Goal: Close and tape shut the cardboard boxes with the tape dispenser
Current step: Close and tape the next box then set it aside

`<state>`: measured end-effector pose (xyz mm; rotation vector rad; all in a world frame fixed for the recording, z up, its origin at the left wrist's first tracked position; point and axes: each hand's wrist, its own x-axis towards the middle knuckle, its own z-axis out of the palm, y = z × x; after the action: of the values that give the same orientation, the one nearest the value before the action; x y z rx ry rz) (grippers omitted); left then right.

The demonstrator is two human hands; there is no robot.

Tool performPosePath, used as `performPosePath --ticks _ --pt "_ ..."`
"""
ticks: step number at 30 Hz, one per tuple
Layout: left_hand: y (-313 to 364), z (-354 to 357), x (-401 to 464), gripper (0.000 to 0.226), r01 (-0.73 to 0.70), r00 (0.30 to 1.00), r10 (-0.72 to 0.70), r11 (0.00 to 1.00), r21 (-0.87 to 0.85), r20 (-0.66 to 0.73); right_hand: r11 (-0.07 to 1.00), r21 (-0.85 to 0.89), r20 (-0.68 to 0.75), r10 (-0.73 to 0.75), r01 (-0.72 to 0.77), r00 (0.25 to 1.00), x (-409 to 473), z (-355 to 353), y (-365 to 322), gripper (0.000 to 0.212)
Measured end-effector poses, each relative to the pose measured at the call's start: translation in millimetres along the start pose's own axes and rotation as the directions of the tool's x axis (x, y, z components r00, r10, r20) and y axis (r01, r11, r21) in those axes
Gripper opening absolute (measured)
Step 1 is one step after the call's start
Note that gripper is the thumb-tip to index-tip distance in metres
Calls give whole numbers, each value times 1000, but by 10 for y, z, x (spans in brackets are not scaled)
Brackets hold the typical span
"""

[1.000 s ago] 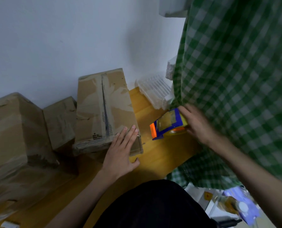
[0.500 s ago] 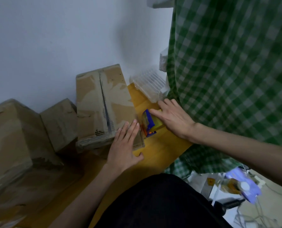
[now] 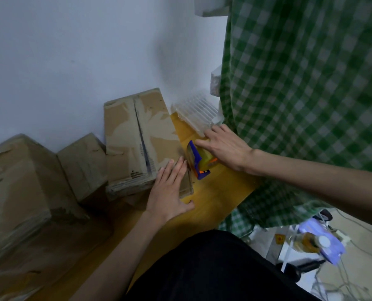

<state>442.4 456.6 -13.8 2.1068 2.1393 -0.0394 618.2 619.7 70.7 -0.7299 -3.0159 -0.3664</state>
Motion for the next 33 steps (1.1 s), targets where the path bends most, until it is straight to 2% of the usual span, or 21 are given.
performPosePath --ticks 3,6,13,15,18,19,22,25,30,33 --pt "-7 -7 -1 120 -11 1000 11 1000 -5 11 999 -48 10 -2 2 1000 23 -6 -77 58" --pt "-6 -18 -26 121 -20 1000 20 1000 -22 7 996 -85 -13 -16 15 1000 -47 -2 -104 53" --pt "-36 -16 -12 112 -11 1000 10 998 -56 -18 996 -85 -10 21 -22 1000 -45 -54 -166 55" --pt "-58 -19 -6 110 -15 1000 14 997 -71 -24 999 -18 -21 43 -43 999 -68 11 -129 65" --pt "-65 -3 -9 109 -19 999 16 997 -80 -34 989 136 -4 51 -50 999 -185 23 -20 105" --pt "-65 1 -13 109 -20 999 17 997 -81 -31 987 154 8 35 -35 999 -237 -10 4 110" --pt "-67 4 -12 108 -21 999 18 994 -104 -29 994 88 2 -71 70 997 -327 -62 39 106" --pt "-70 -12 -12 109 -20 1000 18 995 -95 -20 987 48 23 -154 153 988 -357 -34 71 93" --pt "-57 -21 -24 109 -24 999 22 996 -91 -26 964 239 66 -135 116 989 -366 -60 190 56" --pt "-64 1 -35 109 -21 999 17 995 -98 -35 961 249 111 -149 117 983 -336 -105 240 54"
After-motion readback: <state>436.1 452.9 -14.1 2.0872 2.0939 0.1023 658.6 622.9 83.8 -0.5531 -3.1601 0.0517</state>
